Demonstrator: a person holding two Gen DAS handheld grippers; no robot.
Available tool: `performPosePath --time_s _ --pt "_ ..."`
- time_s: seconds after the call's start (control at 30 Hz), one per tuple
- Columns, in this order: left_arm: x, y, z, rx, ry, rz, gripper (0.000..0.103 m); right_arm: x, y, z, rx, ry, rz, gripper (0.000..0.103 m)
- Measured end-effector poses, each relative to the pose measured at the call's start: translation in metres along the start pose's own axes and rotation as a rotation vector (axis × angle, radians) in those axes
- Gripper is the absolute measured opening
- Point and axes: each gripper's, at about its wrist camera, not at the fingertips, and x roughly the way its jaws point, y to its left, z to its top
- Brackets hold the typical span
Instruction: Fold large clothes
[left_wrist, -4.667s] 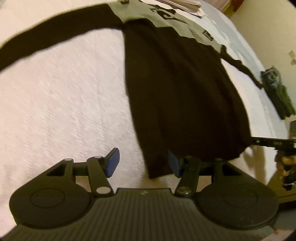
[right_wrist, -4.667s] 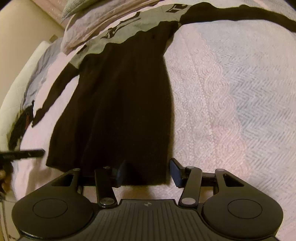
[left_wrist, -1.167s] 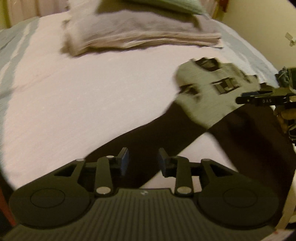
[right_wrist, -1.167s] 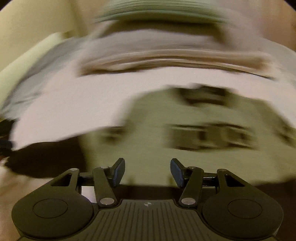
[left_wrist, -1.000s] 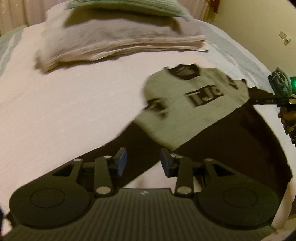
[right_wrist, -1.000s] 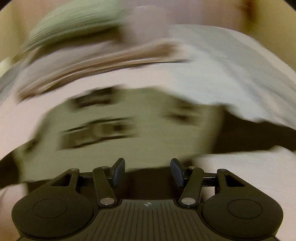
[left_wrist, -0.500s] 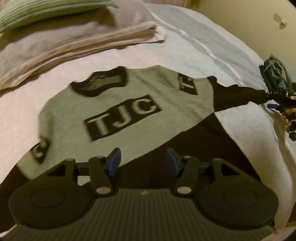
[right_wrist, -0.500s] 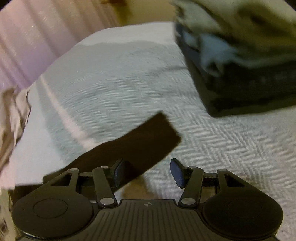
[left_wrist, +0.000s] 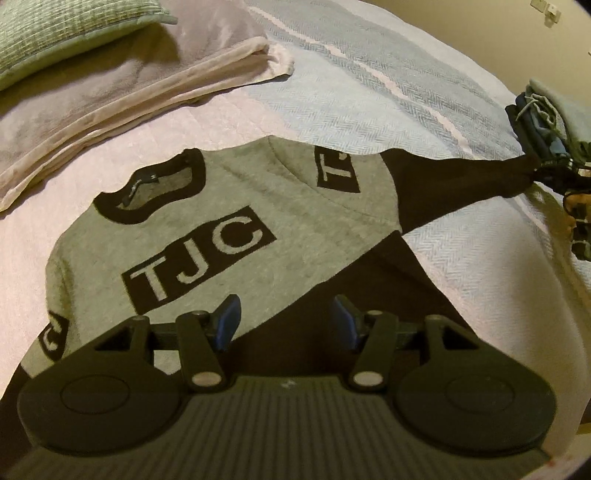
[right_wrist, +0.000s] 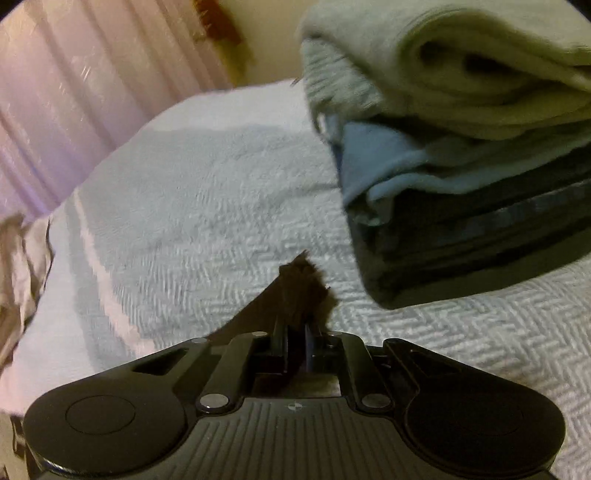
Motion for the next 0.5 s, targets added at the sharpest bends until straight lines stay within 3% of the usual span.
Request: performPosePath --time_s 0.03,0.13,0.27,0.5 --pt "-0.004 0.001 -0.002 -0.008 -0.001 0.010 0.050 -0.003 0.004 -0.001 -0.035 -0.004 -0.009 0.009" --pt "-0.019 0.008 -0.013 -0.056 0.004 0.040 0.050 -0.020 0.015 -0.008 -0.109 -0.025 -0.088 0.039" --pt "-0.050 0.011 -0.036 -0.123 0.022 0.104 0.053 -0.061 0.037 -0.028 -0.193 0.036 -0.047 0.043" --pt "-0.112 0.008 -0.094 -0.298 0.071 0.220 0.079 -0.158 0.108 -0.100 -0.479 0.281 0.183 0.047"
